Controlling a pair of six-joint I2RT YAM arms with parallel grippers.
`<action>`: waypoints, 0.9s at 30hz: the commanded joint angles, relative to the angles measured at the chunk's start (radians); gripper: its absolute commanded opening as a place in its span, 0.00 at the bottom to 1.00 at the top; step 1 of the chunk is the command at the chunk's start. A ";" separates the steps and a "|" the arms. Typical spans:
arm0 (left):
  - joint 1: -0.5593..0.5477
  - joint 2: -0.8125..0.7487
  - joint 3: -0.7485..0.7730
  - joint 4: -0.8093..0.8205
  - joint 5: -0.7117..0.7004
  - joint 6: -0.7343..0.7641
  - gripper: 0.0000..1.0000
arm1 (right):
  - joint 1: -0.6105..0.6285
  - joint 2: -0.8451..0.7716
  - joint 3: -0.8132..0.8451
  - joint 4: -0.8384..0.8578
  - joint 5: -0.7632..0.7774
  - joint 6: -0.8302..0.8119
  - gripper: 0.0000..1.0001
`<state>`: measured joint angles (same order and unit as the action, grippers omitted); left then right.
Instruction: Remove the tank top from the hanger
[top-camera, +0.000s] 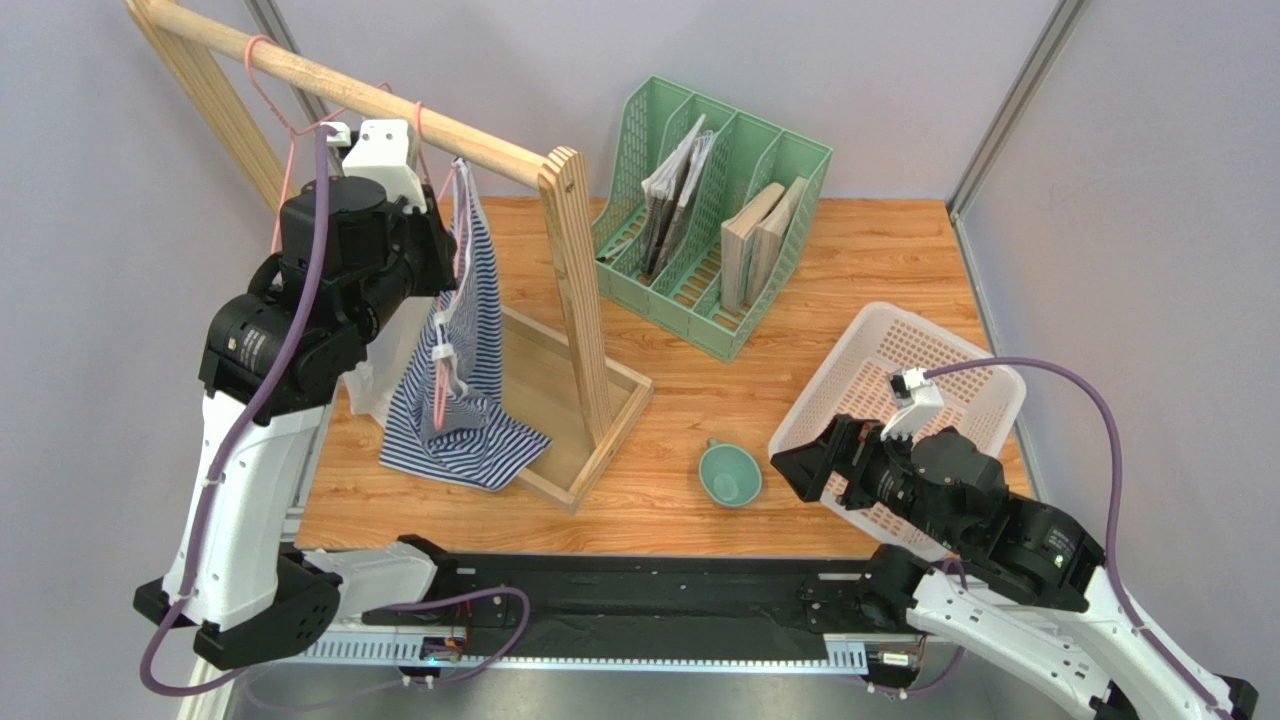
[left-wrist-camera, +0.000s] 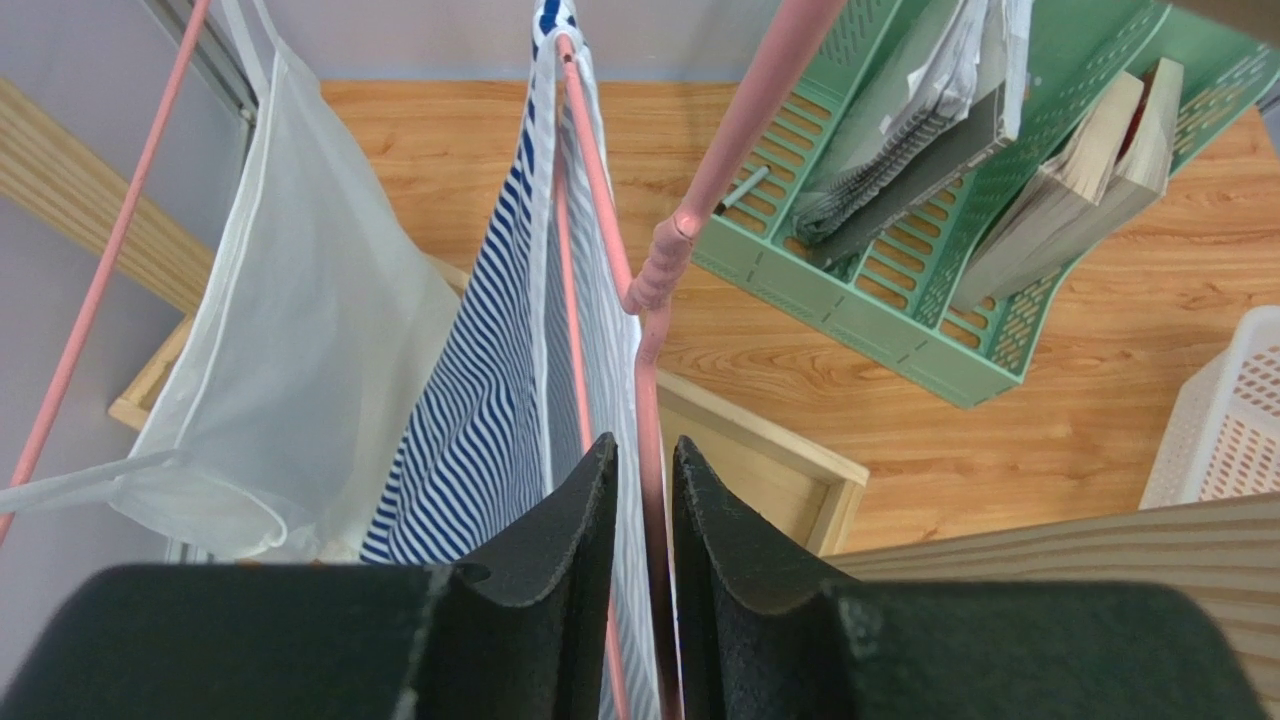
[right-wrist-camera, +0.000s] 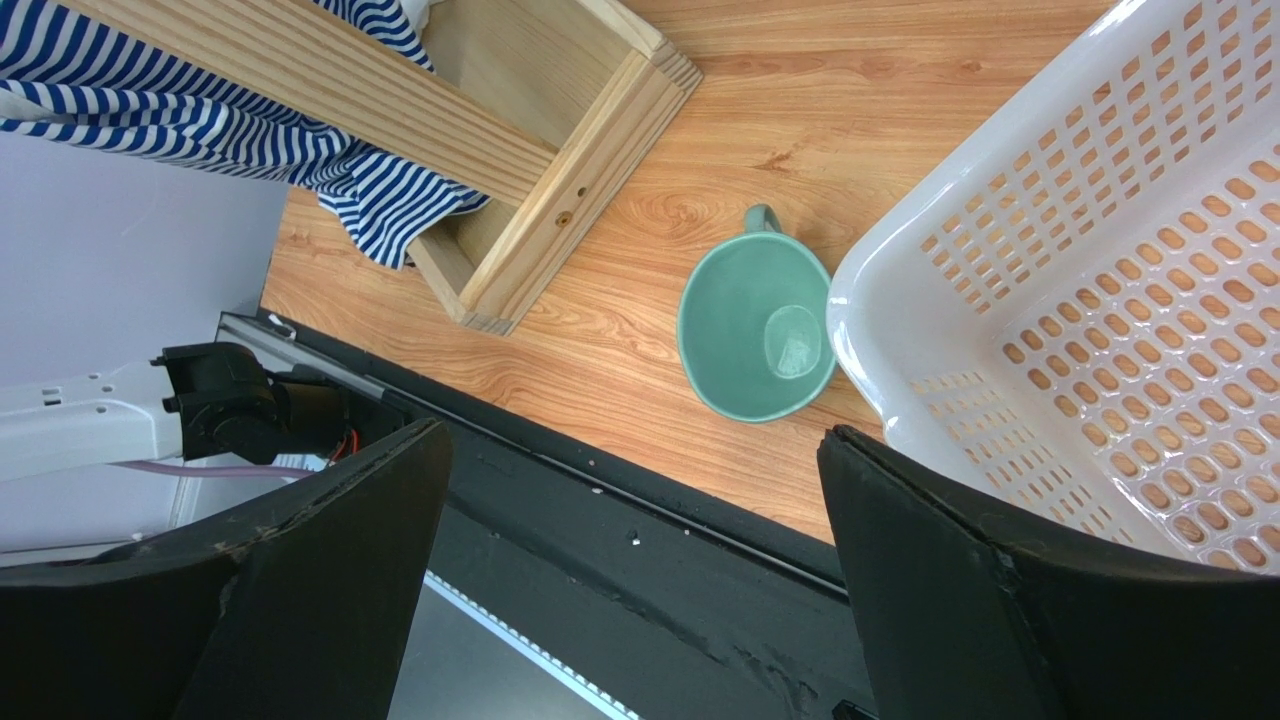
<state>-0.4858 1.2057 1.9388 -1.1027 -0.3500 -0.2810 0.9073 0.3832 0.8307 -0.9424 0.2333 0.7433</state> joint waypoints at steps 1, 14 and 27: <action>-0.004 -0.026 -0.012 0.056 -0.029 0.023 0.22 | 0.001 -0.003 0.018 0.008 0.000 -0.019 1.00; -0.002 -0.046 -0.040 0.069 -0.061 0.025 0.00 | -0.001 0.002 0.031 0.008 0.011 -0.016 1.00; -0.002 -0.058 0.035 0.073 -0.031 0.022 0.00 | 0.001 0.029 0.031 0.016 -0.002 0.005 1.00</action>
<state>-0.4858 1.1576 1.9018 -1.0611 -0.3866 -0.2779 0.9073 0.3885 0.8314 -0.9421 0.2337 0.7441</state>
